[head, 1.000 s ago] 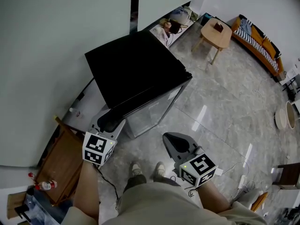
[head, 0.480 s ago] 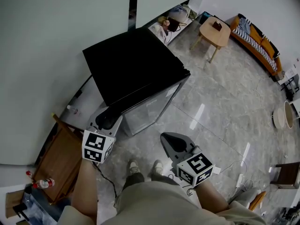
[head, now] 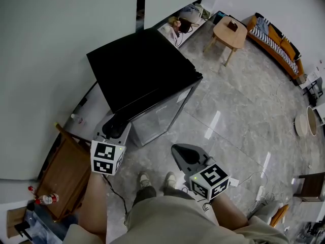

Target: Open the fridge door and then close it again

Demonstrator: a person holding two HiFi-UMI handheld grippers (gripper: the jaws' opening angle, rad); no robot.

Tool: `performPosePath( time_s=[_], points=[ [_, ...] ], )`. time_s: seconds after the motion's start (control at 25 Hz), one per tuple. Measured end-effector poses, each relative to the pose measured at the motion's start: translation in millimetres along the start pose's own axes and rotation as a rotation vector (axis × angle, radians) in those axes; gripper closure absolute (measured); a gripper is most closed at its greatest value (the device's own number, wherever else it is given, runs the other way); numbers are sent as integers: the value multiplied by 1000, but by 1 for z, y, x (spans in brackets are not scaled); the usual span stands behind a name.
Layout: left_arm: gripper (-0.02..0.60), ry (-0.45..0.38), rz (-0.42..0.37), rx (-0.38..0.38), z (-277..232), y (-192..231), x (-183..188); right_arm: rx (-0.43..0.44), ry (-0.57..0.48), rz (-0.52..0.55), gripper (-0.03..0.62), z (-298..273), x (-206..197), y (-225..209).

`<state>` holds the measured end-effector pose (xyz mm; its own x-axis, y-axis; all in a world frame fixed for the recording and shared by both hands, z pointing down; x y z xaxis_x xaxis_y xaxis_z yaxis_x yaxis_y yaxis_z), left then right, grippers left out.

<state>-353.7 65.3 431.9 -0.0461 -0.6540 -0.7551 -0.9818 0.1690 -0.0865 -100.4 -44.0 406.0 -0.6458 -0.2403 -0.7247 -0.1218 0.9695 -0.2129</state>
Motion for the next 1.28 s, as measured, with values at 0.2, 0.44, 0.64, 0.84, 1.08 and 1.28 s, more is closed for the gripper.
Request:
performPosePath(
  time_s=[0.2,0.44,0.64,0.84,1.08,1.28],
  points=[
    [388,16,-6,-9,5,-5,-1,-2,-9,4,597,-2,0,3],
    [397,28,-62,-23,20,-38,-8,-9,-1,16,597,-2,-2,3],
    [400,60,-141,29,24,-52,-10,-23,2,17,597,4,-9,5],
    [400,54,-121,-11,31,-66,-14,-33,6,6,597,13,-18,4],
    [414,47,-110,-93,43,-84,-18,-59,14,-8,597,24,-29,-1],
    [417,5,-108,-159,49,-104,-24,-83,-3,-36,597,33,-38,-4]
  ],
)
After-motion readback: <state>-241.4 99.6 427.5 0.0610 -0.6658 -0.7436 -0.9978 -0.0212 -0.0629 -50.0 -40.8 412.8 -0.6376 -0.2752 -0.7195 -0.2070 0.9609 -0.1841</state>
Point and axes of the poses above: the fingertips, and each gripper's own axes: z backward along the fingers, y to its left, x out of its top, the point moved 10 cm from there along z, backward along the fingers, and after that the axes turned 15 degrees about y, right-handed, at the moved point
